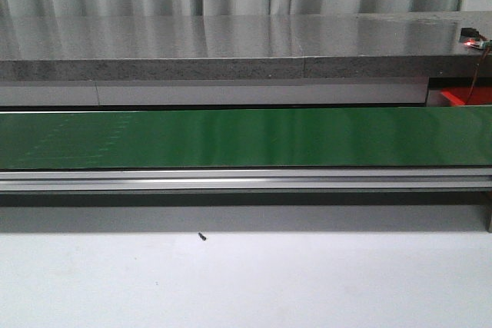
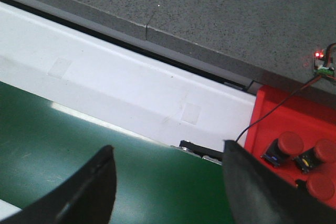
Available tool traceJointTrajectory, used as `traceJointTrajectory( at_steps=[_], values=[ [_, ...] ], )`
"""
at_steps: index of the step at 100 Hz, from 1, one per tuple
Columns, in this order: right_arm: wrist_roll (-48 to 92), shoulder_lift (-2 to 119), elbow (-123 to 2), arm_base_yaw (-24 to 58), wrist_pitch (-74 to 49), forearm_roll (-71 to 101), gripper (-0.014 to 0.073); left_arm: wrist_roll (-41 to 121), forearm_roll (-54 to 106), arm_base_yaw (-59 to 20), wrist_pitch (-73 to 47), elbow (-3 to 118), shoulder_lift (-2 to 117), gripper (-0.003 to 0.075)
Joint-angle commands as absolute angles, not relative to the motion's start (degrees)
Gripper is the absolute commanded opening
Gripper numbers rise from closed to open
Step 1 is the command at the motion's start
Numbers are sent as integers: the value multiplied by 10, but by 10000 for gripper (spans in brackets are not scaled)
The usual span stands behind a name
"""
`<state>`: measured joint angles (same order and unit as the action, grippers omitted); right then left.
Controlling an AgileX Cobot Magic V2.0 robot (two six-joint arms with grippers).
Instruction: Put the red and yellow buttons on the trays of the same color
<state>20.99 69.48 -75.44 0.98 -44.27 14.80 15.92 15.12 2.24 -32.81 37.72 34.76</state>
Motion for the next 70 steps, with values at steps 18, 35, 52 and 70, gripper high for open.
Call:
traceJointTrajectory(
  at_steps=[18,35,52,70],
  values=[
    [151,550,-546,8,-272,111,451,159,162,19,-289,393,348,-20],
    [97,491,-459,7,-264,69,448,159,162,19,-289,393,348,-20],
    [88,429,-419,6,-263,51,445,159,162,19,-289,393,348,-20],
    [88,387,-410,6,-273,51,271,159,162,19,-289,393,348,-20]
  ],
)
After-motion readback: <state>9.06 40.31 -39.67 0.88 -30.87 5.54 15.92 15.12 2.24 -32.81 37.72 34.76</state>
